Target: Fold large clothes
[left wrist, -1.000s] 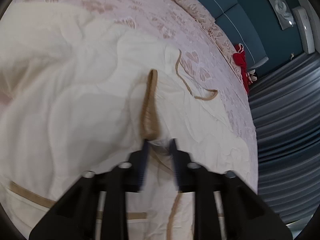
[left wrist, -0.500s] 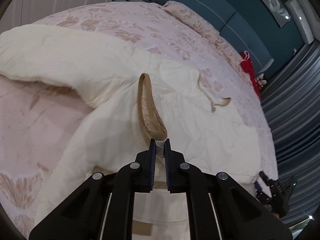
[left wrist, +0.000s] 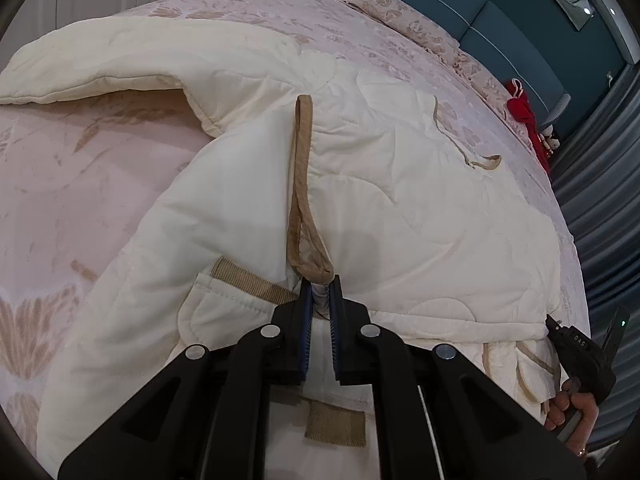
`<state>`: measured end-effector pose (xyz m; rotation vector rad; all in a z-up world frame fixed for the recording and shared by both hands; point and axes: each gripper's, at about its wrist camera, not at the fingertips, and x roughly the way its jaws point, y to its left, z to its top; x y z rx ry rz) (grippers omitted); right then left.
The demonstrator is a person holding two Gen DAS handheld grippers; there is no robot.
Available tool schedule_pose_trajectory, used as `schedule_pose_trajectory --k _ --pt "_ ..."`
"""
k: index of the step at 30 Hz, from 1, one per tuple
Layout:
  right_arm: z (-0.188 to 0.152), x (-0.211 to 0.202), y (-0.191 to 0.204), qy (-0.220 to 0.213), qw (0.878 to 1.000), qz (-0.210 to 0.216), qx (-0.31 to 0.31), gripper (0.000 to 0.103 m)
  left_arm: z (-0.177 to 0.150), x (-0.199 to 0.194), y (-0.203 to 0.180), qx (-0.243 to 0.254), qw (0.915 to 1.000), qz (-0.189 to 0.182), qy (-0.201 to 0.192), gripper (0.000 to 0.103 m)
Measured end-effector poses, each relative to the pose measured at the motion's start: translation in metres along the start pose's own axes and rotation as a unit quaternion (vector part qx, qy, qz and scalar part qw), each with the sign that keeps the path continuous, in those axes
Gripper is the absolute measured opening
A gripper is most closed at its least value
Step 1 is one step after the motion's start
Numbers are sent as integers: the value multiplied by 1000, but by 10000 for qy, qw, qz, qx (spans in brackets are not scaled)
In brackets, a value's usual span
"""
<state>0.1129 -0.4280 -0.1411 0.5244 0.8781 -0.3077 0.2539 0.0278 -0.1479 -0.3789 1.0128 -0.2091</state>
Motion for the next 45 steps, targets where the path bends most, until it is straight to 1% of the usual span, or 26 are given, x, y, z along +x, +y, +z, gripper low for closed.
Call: schedule_pose_trajectory --k 1,3,4,5,7,8,9,11,12,14,15,17,19,21,23,25,28,32,36,41,43,44,45 --pt "0 -4 1 -16 10000 -57 -43 11 0 1 2 -24 10000 -29 -11 9" --pt "-4 -19 2 -126 9998 -151 -74 19 0 -5 5 -89 9999 -121 -82 11" --pt "-6 -30 2 -218 9995 -197 -85 23 -1 -11 7 -129 9997 -140 -124 16" --pt "-8 -38 2 -303 9992 -243 -117 23 0 -22 7 -100 9997 -90 -202 22" --pt "-11 -61 6 -523 9974 -423 -277 24 1 -43 3 114 9988 184 -443 28" --pt "-11 -73 12 -637 9964 -379 -412 20 2 -55 -1 270 9974 250 -618 34" --pt "-9 -77 18 -683 9959 -336 -486 20 6 -68 -8 443 9951 318 -830 36" --pt "-4 -80 35 -738 9949 -206 -663 18 15 -77 -23 582 9932 295 -959 37" --pt "-3 -78 46 -737 9944 -114 -748 18 22 -74 -33 610 9937 121 -937 37" --pt "-4 -66 64 -663 9941 -37 -859 17 27 -58 -51 658 9946 -80 -805 37" --pt "-7 -57 72 -595 9939 -14 -932 17 28 -48 -60 737 9946 -125 -715 37" --pt "-11 -43 82 -459 9938 -11 -1013 17 24 -26 -74 876 9946 -73 -545 37" --pt "-18 -29 84 -316 9938 -65 -1065 17 19 -9 -80 907 9949 -46 -432 37" --pt "-24 -18 83 -211 9932 -173 -1132 17 12 5 -80 907 9954 35 -309 36" --pt "-30 -9 79 -103 9932 -192 -1140 15 7 20 -74 856 9961 108 -162 36" --pt "-32 -2 77 -60 9934 -195 -1131 15 1 26 -69 859 9962 103 -108 36" --pt "-35 3 77 -63 9930 -236 -1152 14 -2 32 -70 978 9951 125 -112 36" --pt "-38 7 81 -140 9909 -366 -1288 14 -9 38 -75 1225 9918 291 -213 37" --pt "-38 8 82 -163 9905 -383 -1308 14 -11 38 -74 1243 9915 289 -241 37" --pt "-38 10 88 -172 9879 -543 -1440 14 -14 40 -77 1372 9892 402 -321 37" --pt "-35 3 92 -194 9867 -664 -1471 15 -13 38 -75 1331 9900 331 -340 37" --pt "-33 -10 100 -305 9873 -655 -1418 17 -13 35 -71 1237 9915 199 -359 37" --pt "-34 -19 106 -371 9889 -489 -1350 17 -11 31 -68 1133 9928 81 -375 37"
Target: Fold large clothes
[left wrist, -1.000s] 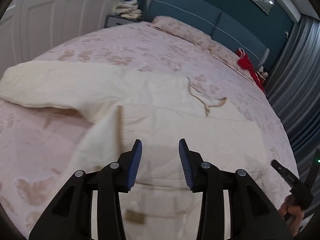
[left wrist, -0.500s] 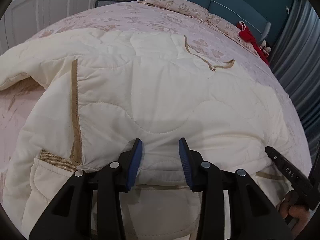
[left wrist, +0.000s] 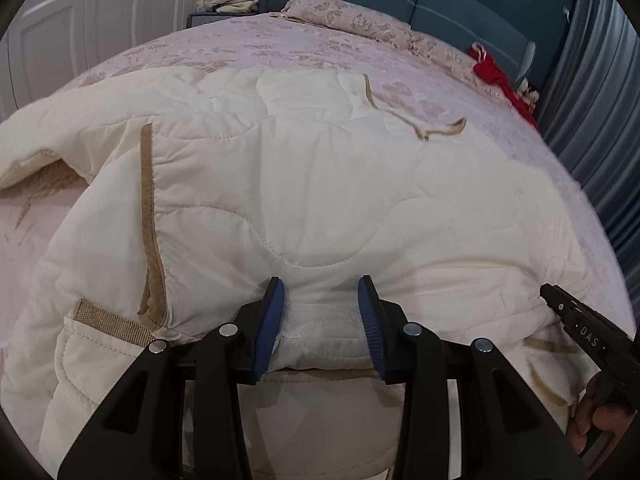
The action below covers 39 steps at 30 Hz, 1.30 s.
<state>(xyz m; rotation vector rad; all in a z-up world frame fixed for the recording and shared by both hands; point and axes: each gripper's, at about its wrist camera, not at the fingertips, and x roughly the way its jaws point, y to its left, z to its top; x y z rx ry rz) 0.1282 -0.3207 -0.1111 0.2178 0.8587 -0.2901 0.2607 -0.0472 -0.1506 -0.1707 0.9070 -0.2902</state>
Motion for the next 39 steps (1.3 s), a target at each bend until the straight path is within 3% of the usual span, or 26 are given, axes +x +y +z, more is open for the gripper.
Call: schedule_pose_trajectory --k 2,5,9,11,15,20,24,28,30,33,34,36,39 --pt "4 -21 26 -121 9992 364 -79 17 2 -17 15 -420 9986 -309 -133 42" --pt "-1 -23 68 45 9963 706 -493 17 2 -52 43 -1036 9929 -413 -420 62" --pt "-26 16 111 493 9915 466 -1109 17 7 -94 104 -1669 9828 -364 -700 71" --pt "-29 20 110 427 9924 448 -1062 17 11 -110 142 -1986 9760 -281 -845 72" --pt "-17 7 122 457 9935 356 -981 21 21 -134 250 -2823 9529 77 -1106 72" --pt "-4 -28 201 131 9852 1148 -1264 21 34 -143 353 -3516 9242 568 -1378 72" --pt "-4 -22 271 164 9733 1667 -1568 21 42 -139 399 -3928 9058 635 -1456 72" --pt "-3 7 318 332 9705 1606 -1766 17 46 -121 425 -4254 8946 359 -1322 72" --pt "-9 19 328 462 9716 1489 -1782 16 48 -116 433 -4338 8910 165 -1330 67" --pt "-17 42 331 773 9719 1312 -1792 16 59 -109 432 -4200 8984 2 -1284 44" --pt "-21 46 333 810 9719 1252 -1821 16 64 -109 432 -4138 9014 -29 -1279 27" --pt "-29 51 332 782 9718 1230 -1852 17 75 -113 431 -4007 9058 -208 -1363 8" --pt "-31 54 329 785 9721 1271 -1810 17 96 -136 421 -3722 9121 -349 -1684 5"
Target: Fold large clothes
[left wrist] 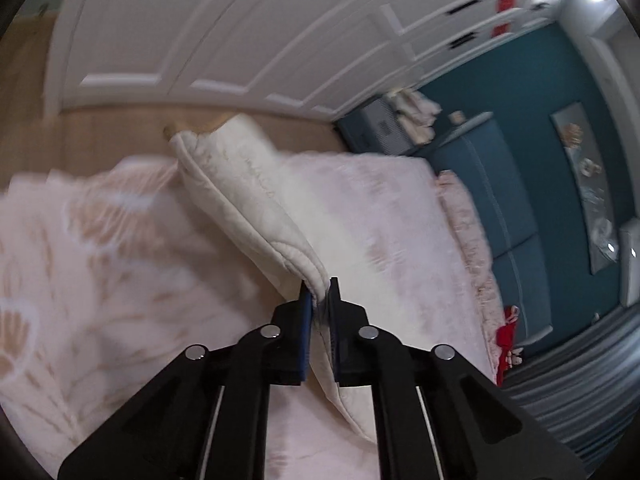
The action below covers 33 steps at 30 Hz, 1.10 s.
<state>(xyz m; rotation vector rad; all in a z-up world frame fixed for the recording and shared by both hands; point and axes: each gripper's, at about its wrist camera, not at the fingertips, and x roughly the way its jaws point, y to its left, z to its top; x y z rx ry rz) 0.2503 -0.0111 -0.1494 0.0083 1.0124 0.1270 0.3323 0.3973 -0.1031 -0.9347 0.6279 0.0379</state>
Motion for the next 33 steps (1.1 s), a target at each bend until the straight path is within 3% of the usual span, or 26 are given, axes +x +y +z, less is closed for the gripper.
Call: schedule_pose_trajectory --k 4,9,14,18,22,27,33 --pt "-2 4 -1 -23 10000 38 10 17 14 -36 -65 606 9961 -548 -342 4" --pt "-5 5 -3 -102 9999 107 23 17 4 -72 -167 1509 9791 -1339 -277 4" --pt "-6 0 -6 -219 9995 220 79 16 -39 -74 -272 2491 9513 -1814 54 4" --pt "-19 -38 -23 -665 9945 641 485 13 -93 -70 -342 3296 9195 -2118 330 3" --pt "-48 -88 -51 -904 9901 815 703 13 -142 -65 -378 3766 8933 -2352 697 3" --pt "-88 -137 -106 -977 9880 637 1016 13 -219 -37 -405 3949 8712 -2564 1389 3" --pt "-136 -174 -178 -921 9855 102 1423 14 -336 18 -400 4227 8502 -2196 2241 4"
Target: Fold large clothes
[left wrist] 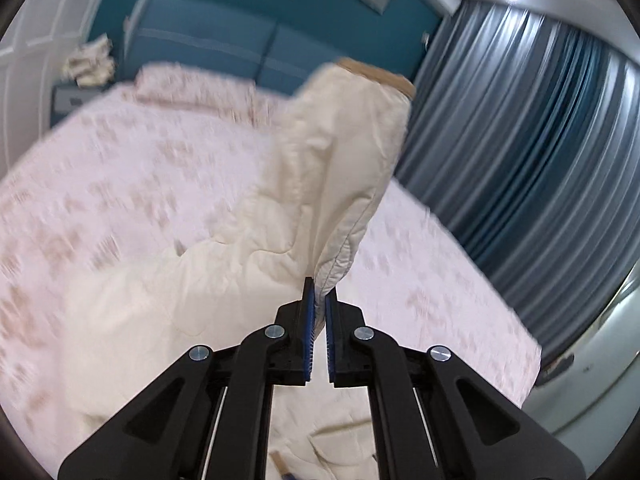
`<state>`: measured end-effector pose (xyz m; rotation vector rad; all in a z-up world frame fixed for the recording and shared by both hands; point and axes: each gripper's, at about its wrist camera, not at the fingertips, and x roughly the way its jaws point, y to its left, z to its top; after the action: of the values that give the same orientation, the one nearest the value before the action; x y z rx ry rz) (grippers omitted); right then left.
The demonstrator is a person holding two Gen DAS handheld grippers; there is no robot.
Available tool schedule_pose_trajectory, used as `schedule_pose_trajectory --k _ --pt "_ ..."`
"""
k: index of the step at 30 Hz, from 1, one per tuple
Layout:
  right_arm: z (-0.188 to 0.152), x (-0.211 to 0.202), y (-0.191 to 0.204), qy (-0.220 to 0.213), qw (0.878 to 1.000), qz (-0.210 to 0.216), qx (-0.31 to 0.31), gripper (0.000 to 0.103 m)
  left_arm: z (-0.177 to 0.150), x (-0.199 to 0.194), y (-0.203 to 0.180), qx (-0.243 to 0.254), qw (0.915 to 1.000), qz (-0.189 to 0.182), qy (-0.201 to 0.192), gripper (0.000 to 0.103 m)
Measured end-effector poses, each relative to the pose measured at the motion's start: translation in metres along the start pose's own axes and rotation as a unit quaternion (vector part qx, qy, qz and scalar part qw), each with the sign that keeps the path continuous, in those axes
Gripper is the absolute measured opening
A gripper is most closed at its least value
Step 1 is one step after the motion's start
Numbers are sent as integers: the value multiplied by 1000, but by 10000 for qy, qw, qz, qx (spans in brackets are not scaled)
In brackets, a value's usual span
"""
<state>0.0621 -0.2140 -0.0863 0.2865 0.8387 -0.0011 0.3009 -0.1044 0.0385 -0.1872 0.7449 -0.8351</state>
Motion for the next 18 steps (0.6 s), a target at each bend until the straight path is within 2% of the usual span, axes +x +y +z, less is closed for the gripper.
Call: schedule_pose_trajectory --k 5,6,10,13,14,15,17,18 --pt "-10 -15 -48 4 9989 -329 336 14 -57 73 4 -257 9966 258 744 4" --pt "-12 -16 -56 28 9985 -368 408 14 -60 83 5 -284 9957 287 833 4" --pt "-14 -21 -75 -49 9972 -500 562 14 -89 110 9 -411 9917 407 1146 4" --pt "-9 -28 -88 -157 9957 -564 713 19 -109 123 2 -437 9885 481 1368 5" --pt "-7 -32 -95 -201 9950 -578 794 24 -116 129 3 -478 9868 472 1472 7" --pt "-6 -34 -100 -228 9943 -564 871 36 -121 133 3 -500 9864 476 1493 7" --pt "-1 -39 -115 -333 9916 -529 1131 53 -129 132 2 -536 9875 475 1403 9" --pt "3 -43 -123 -401 9902 -530 1230 58 -132 126 2 -575 9890 416 1294 10"
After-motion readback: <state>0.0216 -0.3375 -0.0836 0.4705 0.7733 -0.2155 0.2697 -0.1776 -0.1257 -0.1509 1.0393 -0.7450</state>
